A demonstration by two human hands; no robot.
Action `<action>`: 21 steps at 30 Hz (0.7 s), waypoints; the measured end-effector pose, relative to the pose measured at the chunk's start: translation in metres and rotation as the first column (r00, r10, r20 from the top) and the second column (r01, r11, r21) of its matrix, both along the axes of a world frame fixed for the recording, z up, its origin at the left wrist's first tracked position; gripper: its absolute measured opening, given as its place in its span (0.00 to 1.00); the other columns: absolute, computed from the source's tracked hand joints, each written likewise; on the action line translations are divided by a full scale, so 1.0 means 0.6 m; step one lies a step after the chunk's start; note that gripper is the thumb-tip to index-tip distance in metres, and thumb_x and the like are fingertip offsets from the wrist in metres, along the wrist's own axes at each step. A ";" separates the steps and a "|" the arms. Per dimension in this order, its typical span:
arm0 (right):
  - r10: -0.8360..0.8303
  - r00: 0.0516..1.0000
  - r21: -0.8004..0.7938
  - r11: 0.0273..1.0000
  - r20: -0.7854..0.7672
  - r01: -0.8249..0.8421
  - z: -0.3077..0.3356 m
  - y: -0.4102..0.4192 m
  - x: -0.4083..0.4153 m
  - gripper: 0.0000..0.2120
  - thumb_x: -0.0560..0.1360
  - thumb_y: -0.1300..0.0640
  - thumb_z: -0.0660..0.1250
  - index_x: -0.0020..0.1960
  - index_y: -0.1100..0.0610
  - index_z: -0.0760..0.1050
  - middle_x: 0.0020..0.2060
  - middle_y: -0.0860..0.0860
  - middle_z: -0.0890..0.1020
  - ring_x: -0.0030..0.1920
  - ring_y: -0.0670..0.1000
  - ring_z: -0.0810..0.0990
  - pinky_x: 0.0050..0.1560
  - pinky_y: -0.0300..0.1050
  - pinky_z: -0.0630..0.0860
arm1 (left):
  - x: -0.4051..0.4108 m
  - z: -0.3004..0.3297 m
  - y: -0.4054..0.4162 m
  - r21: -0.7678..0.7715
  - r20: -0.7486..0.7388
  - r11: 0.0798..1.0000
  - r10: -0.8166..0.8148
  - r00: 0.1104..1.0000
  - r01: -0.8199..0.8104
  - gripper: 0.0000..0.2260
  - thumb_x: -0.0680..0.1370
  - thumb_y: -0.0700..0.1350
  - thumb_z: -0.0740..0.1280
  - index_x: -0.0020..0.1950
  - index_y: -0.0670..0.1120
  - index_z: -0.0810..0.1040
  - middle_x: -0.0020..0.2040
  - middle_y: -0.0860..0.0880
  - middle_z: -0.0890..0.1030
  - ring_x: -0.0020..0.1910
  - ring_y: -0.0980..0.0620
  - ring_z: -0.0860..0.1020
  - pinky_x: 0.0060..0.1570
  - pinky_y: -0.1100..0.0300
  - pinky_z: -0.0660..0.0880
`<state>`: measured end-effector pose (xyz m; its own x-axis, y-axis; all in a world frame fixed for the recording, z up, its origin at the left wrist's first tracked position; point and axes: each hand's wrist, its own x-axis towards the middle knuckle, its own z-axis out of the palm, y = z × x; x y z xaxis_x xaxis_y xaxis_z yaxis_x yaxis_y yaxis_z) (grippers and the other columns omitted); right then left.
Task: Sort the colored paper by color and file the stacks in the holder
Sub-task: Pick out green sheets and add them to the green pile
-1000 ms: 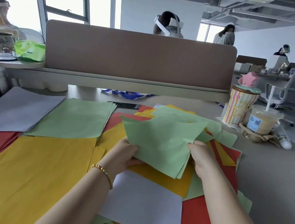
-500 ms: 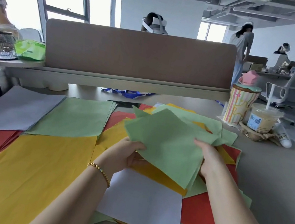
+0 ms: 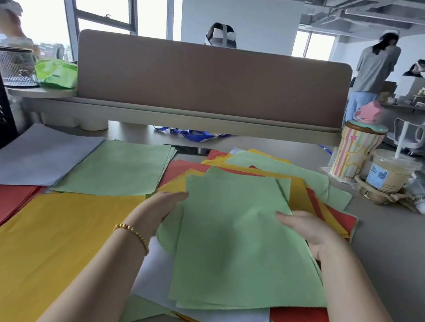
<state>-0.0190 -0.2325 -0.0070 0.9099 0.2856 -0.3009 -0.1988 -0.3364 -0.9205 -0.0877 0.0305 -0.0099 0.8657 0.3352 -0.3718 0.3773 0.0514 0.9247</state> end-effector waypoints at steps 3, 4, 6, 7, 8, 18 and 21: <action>-0.191 0.973 -0.057 0.978 0.131 0.200 -0.004 0.007 0.001 0.17 0.81 0.56 0.58 0.62 0.66 0.73 0.60 0.57 0.76 0.63 0.58 0.73 0.65 0.51 0.66 | -0.001 -0.009 -0.004 0.165 -0.003 0.986 -0.025 1.000 0.025 0.29 0.72 0.61 0.67 0.62 0.40 0.76 0.53 0.41 0.81 0.50 0.42 0.80 0.51 0.51 0.78; -0.238 0.958 -0.054 0.967 0.158 0.249 -0.007 0.008 0.004 0.19 0.81 0.53 0.57 0.63 0.66 0.73 0.61 0.58 0.76 0.63 0.59 0.73 0.65 0.51 0.67 | 0.002 -0.013 -0.005 0.161 -0.022 0.986 -0.048 0.999 0.051 0.34 0.68 0.66 0.66 0.63 0.42 0.75 0.57 0.42 0.80 0.54 0.41 0.79 0.56 0.46 0.76; -0.283 0.953 -0.034 0.957 0.111 0.288 -0.014 0.015 0.010 0.29 0.77 0.41 0.56 0.66 0.62 0.70 0.66 0.58 0.73 0.64 0.59 0.74 0.66 0.56 0.69 | -0.007 -0.004 -0.024 0.159 -0.011 0.979 -0.126 0.992 0.126 0.30 0.73 0.65 0.62 0.61 0.41 0.77 0.56 0.42 0.81 0.51 0.43 0.81 0.53 0.49 0.78; -0.295 0.954 0.016 0.955 0.055 0.295 -0.019 0.019 0.016 0.34 0.75 0.36 0.55 0.71 0.60 0.66 0.70 0.56 0.69 0.67 0.58 0.71 0.68 0.57 0.67 | -0.010 0.001 -0.033 0.170 0.002 0.971 -0.169 0.986 0.166 0.25 0.78 0.60 0.59 0.59 0.41 0.78 0.53 0.42 0.82 0.47 0.45 0.81 0.49 0.52 0.79; -0.297 0.955 0.069 0.953 0.010 0.295 -0.018 0.024 0.016 0.36 0.75 0.34 0.54 0.74 0.57 0.62 0.72 0.54 0.65 0.70 0.57 0.67 0.70 0.56 0.64 | -0.009 0.000 -0.038 0.164 0.003 0.966 -0.204 0.979 0.201 0.22 0.80 0.57 0.58 0.57 0.40 0.79 0.51 0.42 0.82 0.45 0.46 0.82 0.48 0.54 0.79; -0.279 0.849 0.137 0.960 0.448 0.243 0.005 0.045 -0.008 0.09 0.80 0.60 0.57 0.53 0.56 0.76 0.50 0.57 0.80 0.48 0.56 0.78 0.46 0.43 0.69 | 0.003 -0.007 -0.041 0.365 0.259 0.929 -0.165 0.952 0.062 0.10 0.78 0.35 0.60 0.52 0.46 0.78 0.48 0.41 0.81 0.42 0.45 0.79 0.49 0.48 0.78; -0.353 0.630 0.231 0.935 0.691 0.270 0.031 0.053 -0.025 0.07 0.81 0.58 0.56 0.47 0.58 0.71 0.37 0.42 0.70 0.39 0.44 0.69 0.47 0.39 0.62 | 0.008 0.002 -0.065 0.373 0.578 0.913 -0.090 0.811 -0.164 0.10 0.80 0.35 0.57 0.52 0.47 0.74 0.45 0.46 0.79 0.39 0.53 0.75 0.41 0.58 0.73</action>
